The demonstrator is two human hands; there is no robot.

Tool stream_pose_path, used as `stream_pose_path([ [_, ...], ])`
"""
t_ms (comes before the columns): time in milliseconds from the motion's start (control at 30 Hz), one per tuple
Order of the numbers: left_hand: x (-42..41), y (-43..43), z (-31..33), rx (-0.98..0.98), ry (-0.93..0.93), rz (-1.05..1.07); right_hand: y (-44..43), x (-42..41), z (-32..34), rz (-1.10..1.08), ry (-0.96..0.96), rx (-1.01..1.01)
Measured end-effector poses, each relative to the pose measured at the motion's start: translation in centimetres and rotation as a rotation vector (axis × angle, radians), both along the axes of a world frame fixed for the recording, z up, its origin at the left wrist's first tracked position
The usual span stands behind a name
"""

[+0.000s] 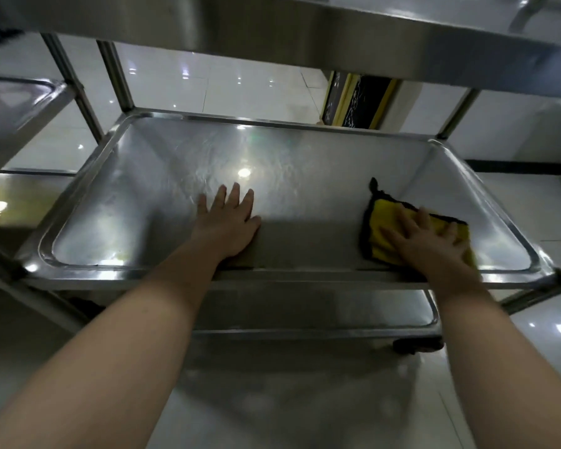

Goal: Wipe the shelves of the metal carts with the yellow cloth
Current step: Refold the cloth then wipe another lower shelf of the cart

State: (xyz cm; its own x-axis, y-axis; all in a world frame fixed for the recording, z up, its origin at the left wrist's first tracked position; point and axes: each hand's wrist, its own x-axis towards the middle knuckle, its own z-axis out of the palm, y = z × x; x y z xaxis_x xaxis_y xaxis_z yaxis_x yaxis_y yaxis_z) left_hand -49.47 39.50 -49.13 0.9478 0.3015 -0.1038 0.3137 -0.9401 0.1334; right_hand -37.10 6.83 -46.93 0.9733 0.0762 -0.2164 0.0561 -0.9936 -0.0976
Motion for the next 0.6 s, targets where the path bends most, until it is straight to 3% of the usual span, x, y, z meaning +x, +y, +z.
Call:
stream_pose_path([
  [67, 0.3, 0.2, 0.6, -0.13, -0.043, 0.019, 6.1, -3.2, -0.6, 0.105, -0.04, 0.019],
  [167, 0.0, 1.7, 2.1, -0.754, -0.14, 0.235, 16.3, -9.9, -1.2, 0.354, -0.03, 0.038],
  [200, -0.2, 2.3, 2.6, -0.824, -0.199, 0.266, 18.0, -11.0, -0.7, 0.404, 0.004, 0.044],
  [300, 0.0, 1.0, 3.8, -0.401, -0.237, 0.123, 16.0, -8.6, 0.9, 0.372, 0.009, 0.244],
  [367, 0.0, -3.4, 4.4, -0.245, -0.235, 0.035, 11.6, -5.4, 0.8, 0.258, -0.049, 0.334],
  [500, -0.7, -9.9, 1.7, -0.061, 0.009, -0.022, 8.4, -3.7, -1.4, 0.321, -0.007, 0.106],
  [600, -3.3, -7.4, 1.0, 0.021, 0.017, 0.038, 8.6, -4.1, -1.9, 0.377, -0.06, 0.009],
])
